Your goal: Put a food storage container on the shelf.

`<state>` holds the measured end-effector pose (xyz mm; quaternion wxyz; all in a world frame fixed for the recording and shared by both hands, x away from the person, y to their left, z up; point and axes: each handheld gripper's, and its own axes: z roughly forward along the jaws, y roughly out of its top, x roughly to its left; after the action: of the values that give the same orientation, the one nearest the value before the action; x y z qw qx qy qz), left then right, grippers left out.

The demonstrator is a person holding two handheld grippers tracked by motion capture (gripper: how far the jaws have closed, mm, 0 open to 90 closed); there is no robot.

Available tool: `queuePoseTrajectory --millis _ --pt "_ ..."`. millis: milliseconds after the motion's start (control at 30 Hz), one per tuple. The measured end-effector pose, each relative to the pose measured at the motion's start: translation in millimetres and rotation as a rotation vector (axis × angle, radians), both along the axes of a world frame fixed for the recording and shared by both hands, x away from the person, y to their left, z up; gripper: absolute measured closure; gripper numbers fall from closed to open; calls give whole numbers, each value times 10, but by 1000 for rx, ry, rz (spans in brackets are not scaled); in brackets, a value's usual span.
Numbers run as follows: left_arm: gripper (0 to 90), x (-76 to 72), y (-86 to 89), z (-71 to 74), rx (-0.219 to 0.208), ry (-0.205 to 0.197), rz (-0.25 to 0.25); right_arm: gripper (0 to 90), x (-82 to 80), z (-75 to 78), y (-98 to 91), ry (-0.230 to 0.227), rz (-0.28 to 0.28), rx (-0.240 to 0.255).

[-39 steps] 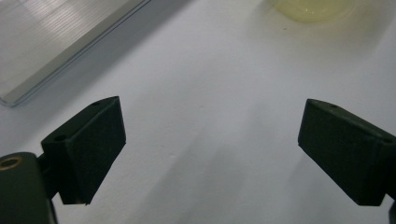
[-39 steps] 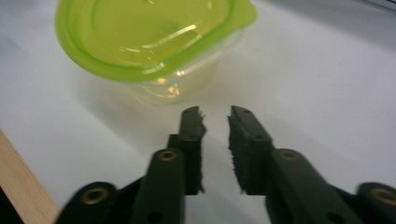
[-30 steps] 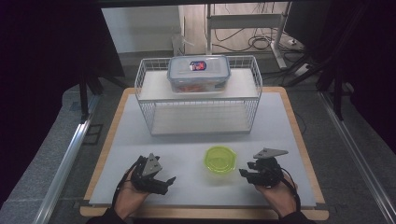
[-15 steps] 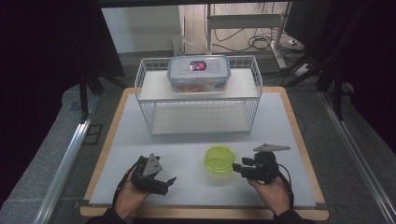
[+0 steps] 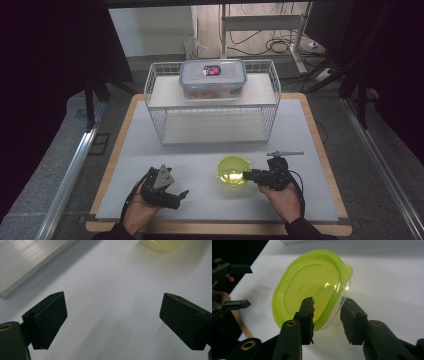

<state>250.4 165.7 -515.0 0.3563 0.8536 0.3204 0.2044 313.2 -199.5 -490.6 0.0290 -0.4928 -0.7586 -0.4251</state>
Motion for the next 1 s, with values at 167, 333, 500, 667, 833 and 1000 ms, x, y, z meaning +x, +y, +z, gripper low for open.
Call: queuePoseTrajectory --millis 167,333,500,667,833,1000 --pt "74 1 0 1 2 -2 -1 703 60 -32 -14 40 0 60" --pt "74 0 2 1 2 -2 -1 770 126 -64 -46 82 3 141" --pt "74 0 3 1 2 -2 -1 803 173 -88 -72 110 -1 173" --pt "74 1 3 1 2 -3 0 819 189 -94 -95 140 -5 218" --pt "74 0 5 5 -1 -5 0 839 210 18 -70 121 6 230" --pt "75 2 8 6 0 -7 -1 840 232 100 -54 113 13 217"
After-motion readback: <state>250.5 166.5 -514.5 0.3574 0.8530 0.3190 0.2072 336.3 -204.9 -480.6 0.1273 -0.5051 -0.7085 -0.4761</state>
